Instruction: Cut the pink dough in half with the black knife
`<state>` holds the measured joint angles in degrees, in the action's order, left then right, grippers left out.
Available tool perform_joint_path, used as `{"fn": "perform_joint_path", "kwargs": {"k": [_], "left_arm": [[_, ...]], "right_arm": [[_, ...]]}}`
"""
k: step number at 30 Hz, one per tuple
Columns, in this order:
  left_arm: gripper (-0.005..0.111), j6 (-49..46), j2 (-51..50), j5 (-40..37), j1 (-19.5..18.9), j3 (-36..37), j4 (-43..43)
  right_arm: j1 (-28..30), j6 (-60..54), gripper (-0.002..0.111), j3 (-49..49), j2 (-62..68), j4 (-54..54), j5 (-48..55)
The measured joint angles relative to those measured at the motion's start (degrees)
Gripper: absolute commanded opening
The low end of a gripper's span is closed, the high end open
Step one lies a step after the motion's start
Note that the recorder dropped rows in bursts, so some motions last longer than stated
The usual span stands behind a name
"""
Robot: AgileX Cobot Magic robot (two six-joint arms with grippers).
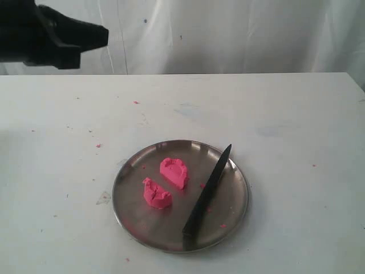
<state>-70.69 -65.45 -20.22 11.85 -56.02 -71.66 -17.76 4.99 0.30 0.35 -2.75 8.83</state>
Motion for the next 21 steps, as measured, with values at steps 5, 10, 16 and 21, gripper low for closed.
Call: {"fn": "perform_joint_path", "kwargs": {"k": [5,10,16,21], "left_arm": [[0.0,0.0,7.7,-0.1,0.0,0.14,0.0],[0.0,0.0,17.38,2.1,0.0,5.37,0.0],[0.0,0.0,31.84,4.63,0.0,18.71,0.0],[0.0,0.0,41.72,9.56,0.0,27.67,0.14]], "right_arm": [[0.0,0.0,0.0,0.0,0.0,0.0,0.0],[0.0,0.0,0.0,0.0,0.0,0.0,0.0],[0.0,0.0,0.0,0.0,0.0,0.0,0.0],[0.0,0.0,0.0,0.0,0.0,0.0,0.0]]}}
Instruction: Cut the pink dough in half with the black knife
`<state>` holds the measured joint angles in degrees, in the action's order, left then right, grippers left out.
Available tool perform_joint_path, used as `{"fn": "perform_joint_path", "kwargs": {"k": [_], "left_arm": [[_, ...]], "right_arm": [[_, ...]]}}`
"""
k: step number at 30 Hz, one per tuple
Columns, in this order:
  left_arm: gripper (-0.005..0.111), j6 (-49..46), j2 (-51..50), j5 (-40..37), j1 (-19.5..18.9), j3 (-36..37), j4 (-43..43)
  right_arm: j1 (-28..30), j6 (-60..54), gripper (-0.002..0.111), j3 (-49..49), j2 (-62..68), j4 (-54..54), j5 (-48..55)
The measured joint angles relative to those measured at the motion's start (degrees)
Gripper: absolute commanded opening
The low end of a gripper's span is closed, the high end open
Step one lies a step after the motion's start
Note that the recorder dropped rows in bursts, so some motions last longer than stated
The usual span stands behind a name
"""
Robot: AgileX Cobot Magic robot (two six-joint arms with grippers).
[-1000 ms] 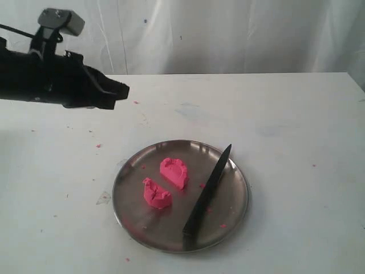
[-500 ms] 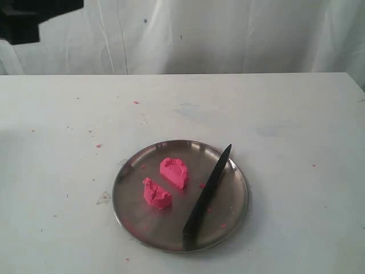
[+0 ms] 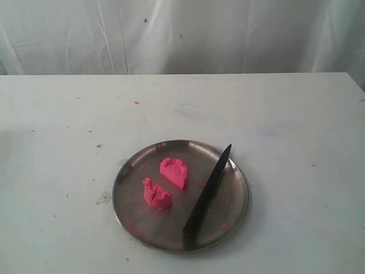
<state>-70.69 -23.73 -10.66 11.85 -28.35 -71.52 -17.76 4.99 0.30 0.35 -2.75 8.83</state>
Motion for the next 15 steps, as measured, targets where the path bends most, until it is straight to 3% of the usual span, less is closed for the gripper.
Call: {"fn": "perform_joint_path", "kwargs": {"k": [5,15], "left_arm": [[0.0,0.0,5.83,2.72,0.0,6.17,0.33],[0.0,0.57,13.15,-1.87,-0.11,9.69,3.08]], "right_arm": [[0.0,0.0,0.0,0.0,0.0,0.0,0.05],[0.0,0.0,0.0,0.0,0.0,0.0,0.05]]}}
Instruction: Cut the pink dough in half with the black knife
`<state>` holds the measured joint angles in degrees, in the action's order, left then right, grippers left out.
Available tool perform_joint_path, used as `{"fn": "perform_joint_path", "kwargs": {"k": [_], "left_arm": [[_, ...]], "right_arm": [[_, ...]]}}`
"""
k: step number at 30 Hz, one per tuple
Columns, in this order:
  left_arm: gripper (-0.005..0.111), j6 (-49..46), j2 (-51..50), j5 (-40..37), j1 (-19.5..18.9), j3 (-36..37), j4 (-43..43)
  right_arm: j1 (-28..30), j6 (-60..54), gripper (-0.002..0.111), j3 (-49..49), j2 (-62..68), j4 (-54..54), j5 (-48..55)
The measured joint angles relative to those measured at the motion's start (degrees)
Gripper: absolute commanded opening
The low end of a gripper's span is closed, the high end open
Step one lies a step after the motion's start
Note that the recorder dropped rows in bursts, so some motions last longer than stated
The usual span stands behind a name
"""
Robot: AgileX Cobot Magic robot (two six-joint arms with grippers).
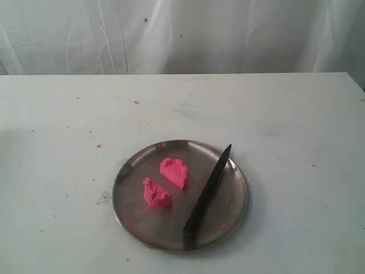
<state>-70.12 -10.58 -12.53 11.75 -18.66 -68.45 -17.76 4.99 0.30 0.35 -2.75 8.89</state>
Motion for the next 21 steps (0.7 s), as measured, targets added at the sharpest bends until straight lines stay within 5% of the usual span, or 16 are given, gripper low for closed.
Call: {"fn": "perform_joint_path", "kwargs": {"k": [4,13,21], "left_arm": [[0.0,9.95,5.19,0.0,0.0,3.03,10.78],[0.0,58.66,10.26,0.74,0.0,11.53,51.09],[0.0,72.34,10.35,4.53,0.0,18.28,60.96]], "right_arm": [[0.0,0.0,0.0,0.0,0.0,0.0,0.0],[0.0,0.0,0.0,0.0,0.0,0.0,0.0],[0.0,0.0,0.0,0.0,0.0,0.0,0.0]]}}
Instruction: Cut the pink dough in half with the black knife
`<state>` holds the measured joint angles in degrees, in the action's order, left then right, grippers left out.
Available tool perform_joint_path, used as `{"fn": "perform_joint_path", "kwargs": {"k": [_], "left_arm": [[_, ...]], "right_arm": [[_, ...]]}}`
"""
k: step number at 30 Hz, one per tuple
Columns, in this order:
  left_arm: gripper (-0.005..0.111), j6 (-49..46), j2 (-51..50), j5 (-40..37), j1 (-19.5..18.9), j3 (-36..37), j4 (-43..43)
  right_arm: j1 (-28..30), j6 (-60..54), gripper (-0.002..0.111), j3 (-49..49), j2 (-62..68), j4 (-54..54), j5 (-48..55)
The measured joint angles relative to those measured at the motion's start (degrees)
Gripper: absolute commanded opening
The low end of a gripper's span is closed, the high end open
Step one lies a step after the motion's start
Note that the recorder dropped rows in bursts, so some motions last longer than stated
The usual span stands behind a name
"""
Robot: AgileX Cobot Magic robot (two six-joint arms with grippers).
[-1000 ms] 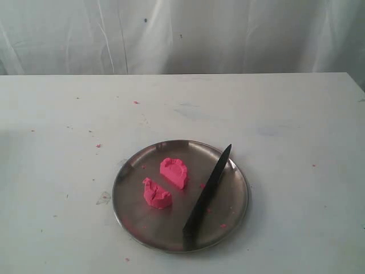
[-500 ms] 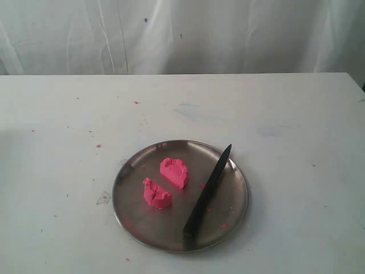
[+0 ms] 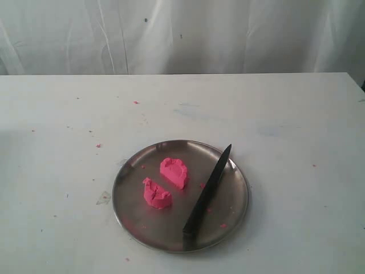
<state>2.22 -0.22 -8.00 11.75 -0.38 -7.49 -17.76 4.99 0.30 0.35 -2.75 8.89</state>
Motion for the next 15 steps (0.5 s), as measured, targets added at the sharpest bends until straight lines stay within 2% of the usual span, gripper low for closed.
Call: {"fn": "perform_joint_path", "kwargs": {"k": [15], "left_arm": [[0.0,1.57,0.0,0.49,0.0,0.0,1.3]], "right_arm": [[0.0,0.0,0.0,0.0,0.0,0.0,0.0]]}}
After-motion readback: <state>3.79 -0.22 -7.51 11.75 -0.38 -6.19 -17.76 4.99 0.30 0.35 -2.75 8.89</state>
